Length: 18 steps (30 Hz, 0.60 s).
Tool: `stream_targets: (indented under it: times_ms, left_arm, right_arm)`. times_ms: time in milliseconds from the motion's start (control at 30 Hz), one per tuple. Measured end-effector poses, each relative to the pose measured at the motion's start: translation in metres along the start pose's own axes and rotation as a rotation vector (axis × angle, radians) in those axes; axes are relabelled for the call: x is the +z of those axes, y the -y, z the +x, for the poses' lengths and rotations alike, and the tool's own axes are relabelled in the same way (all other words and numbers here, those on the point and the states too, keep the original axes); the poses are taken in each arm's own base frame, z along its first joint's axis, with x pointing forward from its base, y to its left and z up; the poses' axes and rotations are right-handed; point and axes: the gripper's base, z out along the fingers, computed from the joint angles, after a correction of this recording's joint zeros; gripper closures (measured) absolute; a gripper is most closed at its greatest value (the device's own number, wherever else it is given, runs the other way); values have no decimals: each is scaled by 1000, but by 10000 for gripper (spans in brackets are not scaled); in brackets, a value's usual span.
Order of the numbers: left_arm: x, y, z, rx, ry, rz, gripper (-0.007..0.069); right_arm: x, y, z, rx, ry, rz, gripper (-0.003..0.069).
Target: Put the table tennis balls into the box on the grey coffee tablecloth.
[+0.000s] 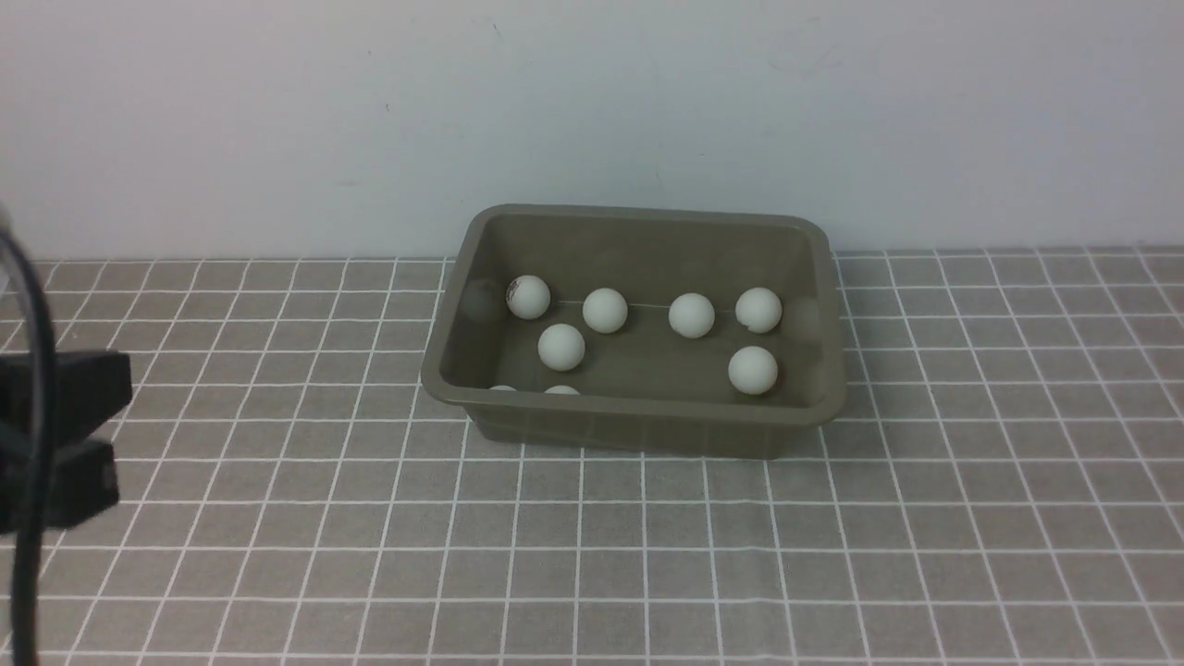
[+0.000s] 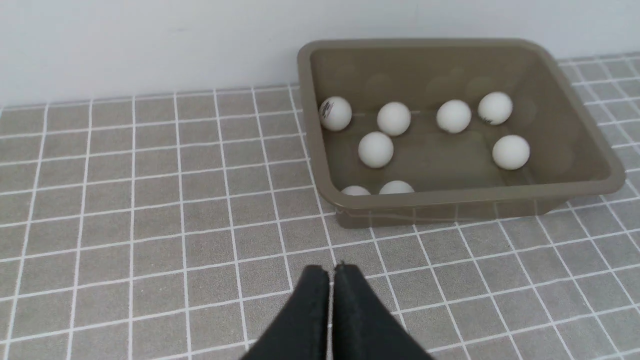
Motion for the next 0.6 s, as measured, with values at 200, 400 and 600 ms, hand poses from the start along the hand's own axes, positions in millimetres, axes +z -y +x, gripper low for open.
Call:
stream_targets:
  times_ms: [200,400,600]
  left_arm:
    - [-27,0,36,13,116,7,629]
    - [-45,0,64,28,181,20,629]
    - [-49,1,68,31,182,23,629]
  right_arm:
    - [0,0,0,0,8,1,669]
    - [0,0,0,0,7,1,669]
    - [0,0,0,0,7,1,669]
